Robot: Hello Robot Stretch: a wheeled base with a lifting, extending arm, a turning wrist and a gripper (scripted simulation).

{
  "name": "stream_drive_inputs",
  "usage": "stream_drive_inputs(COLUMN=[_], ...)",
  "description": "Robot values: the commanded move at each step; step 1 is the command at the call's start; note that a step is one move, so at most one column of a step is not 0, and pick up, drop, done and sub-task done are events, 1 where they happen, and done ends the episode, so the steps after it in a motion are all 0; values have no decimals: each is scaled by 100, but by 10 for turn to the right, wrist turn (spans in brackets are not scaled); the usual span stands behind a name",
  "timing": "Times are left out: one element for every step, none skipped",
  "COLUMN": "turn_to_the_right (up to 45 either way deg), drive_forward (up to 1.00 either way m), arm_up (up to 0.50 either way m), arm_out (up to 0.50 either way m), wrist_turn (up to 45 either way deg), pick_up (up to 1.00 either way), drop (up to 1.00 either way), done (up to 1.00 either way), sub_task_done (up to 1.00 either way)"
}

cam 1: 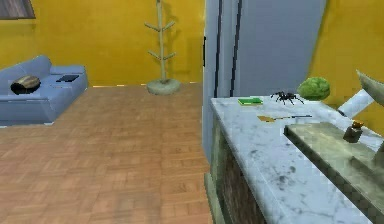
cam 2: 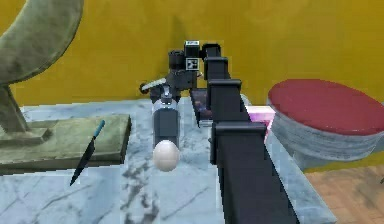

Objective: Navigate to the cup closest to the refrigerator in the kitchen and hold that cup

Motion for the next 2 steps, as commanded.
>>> stream_drive_inputs(turn_to_the_right=[0,0], drive_forward=[0,0], arm_up=[0,0], arm_out=[0,0], wrist_turn=[0,0], pick_up=[100,0], drop=[0,0], done=[0,100], sub_task_done=[0,0])
